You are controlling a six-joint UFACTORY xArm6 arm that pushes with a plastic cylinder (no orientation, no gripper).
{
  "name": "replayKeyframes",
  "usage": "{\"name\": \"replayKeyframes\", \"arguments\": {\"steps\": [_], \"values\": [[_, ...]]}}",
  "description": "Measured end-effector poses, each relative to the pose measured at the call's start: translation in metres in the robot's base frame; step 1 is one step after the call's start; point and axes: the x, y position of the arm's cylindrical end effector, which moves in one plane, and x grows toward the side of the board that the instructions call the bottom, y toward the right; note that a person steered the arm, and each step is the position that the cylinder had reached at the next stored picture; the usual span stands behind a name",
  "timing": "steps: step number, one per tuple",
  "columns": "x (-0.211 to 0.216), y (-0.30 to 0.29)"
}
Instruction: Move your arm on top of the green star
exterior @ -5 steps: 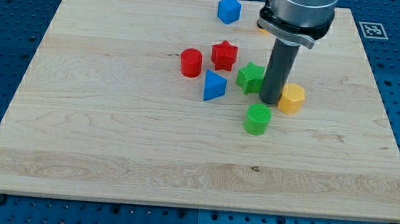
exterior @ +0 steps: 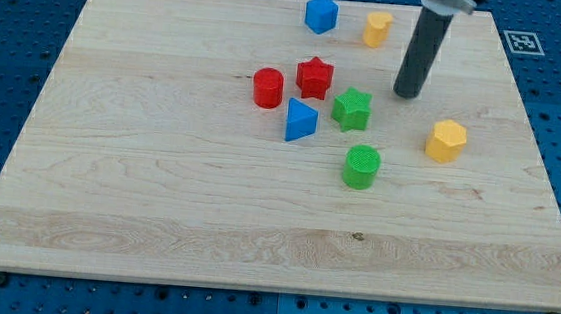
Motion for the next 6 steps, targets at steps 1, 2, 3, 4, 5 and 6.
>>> {"name": "replayKeyframes", "arguments": {"steps": [1, 2, 3, 4, 5, 6], "values": [[-0.026, -0.002], [-0.026, -0.002], [-0.026, -0.003], [-0.024, -0.012], [-0.023, -0.031], [-0.021, -0.045]]}}
